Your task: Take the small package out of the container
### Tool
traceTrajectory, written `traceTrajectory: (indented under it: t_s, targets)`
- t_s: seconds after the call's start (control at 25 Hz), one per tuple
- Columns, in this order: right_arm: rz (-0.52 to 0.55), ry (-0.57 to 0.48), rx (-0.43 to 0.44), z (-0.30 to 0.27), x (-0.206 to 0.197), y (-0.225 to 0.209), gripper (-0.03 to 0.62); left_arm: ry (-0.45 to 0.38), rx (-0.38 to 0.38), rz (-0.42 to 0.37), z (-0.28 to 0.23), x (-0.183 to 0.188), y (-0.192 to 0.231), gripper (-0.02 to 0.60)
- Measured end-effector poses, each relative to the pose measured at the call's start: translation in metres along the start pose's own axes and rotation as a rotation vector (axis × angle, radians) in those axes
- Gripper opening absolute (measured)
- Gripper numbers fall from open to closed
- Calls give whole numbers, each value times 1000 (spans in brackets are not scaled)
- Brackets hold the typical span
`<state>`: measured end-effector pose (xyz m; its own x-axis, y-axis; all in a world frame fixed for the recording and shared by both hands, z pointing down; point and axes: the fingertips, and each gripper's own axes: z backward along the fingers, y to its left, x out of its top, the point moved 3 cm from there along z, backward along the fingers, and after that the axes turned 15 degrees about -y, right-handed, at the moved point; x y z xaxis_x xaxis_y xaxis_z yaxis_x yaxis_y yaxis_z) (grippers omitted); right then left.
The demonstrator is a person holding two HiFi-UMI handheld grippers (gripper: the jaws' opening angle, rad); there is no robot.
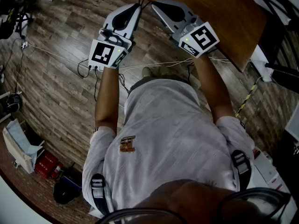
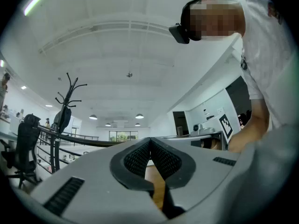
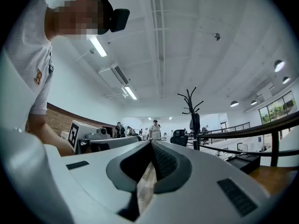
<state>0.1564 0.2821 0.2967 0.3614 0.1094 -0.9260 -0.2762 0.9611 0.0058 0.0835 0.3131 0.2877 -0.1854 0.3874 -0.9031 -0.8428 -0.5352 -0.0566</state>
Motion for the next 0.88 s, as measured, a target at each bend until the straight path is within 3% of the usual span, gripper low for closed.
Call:
traceTrajectory:
  t_s: [0.88]
  targets:
    - [4,-14,-9,-27,-10,0,32,-16,-3,7,11,1,33,18]
